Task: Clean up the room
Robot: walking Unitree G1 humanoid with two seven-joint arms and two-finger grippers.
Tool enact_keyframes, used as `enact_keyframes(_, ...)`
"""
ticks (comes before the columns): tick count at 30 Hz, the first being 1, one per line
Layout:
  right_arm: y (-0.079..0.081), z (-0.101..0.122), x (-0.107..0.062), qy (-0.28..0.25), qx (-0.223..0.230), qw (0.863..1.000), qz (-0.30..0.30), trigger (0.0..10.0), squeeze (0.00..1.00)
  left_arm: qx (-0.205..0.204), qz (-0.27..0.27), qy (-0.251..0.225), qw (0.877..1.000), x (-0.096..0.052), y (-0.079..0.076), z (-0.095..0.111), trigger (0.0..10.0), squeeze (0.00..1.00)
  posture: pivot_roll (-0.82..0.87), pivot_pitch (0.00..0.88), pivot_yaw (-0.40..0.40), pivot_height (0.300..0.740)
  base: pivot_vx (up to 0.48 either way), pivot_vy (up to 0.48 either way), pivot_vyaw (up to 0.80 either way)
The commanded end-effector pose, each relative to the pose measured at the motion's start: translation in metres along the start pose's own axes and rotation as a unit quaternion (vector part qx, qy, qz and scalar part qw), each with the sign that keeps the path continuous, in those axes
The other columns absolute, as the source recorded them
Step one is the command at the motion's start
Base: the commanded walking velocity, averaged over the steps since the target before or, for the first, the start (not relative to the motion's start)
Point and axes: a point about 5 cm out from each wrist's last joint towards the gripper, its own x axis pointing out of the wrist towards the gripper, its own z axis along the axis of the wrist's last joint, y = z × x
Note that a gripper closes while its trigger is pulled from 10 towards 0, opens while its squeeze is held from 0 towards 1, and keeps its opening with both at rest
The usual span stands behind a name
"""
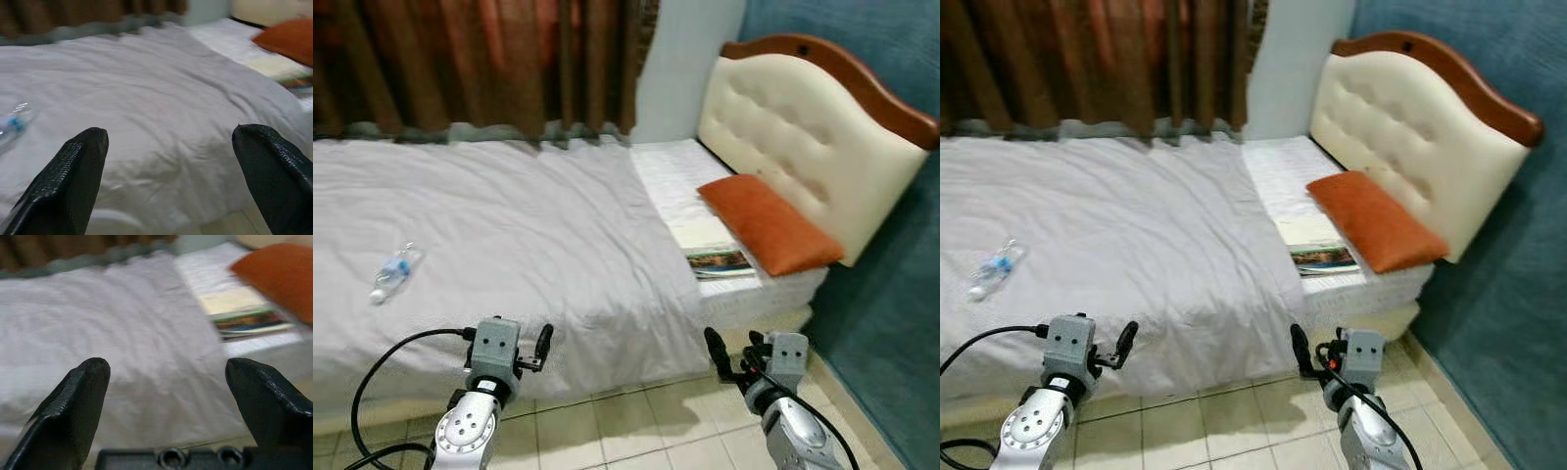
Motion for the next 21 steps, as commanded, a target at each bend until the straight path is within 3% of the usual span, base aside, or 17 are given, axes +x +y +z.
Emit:
enact_keyframes(1, -0.006, 0.003, 0.001, 0.001, 0.01, 1.0, 0.001, 10.0, 0.0, 0.01, -0.007, -0.015, 1.0, 0.004, -0.008, 0.012, 10.0, 0.0, 0.13, 0.0, -0.1, 0.74, 0.0, 0.0, 0.41)
enact_keyframes(3, -0.007, 0.003, 0.001, 0.003, 0.013, 1.0, 0.007, 10.0, 0.0, 0.003, -0.003, -0.014, 1.0, 0.003, -0.008, 0.012, 10.0, 0.0, 0.13, 0.0, -0.102, 0.74, 0.0, 0.0, 0.41)
enact_keyframes(7, -0.004, 0.0, 0.001, 0.013, 0.024, 0.999, 0.037, 10.0, 0.0, -0.026, 0.021, 0.003, 0.999, -0.005, -0.008, 0.006, 10.0, 0.0, 0.14, 0.004, -0.11, 0.74, 0.0, 0.48, 0.4)
enact_keyframes(16, 0.007, 0.006, 0.007, 0.001, 0.03, 0.997, 0.076, 10.0, 0.0, -0.007, 0.025, 0.002, 1.0, -0.003, -0.004, 0.007, 10.0, 0.0, 0.16, 0.0, -0.127, 0.74, 0.0, 0.48, 0.4)
enact_keyframes(21, -0.002, 0.006, -0.015, -0.02, -0.026, 0.999, 0.04, 10.0, 0.0, 0.002, 0.001, 0.003, 1.0, -0.021, 0.005, 0.002, 10.0, 0.0, 0.16, 0.0, -0.129, 0.74, 0.0, 0.48, 0.32)
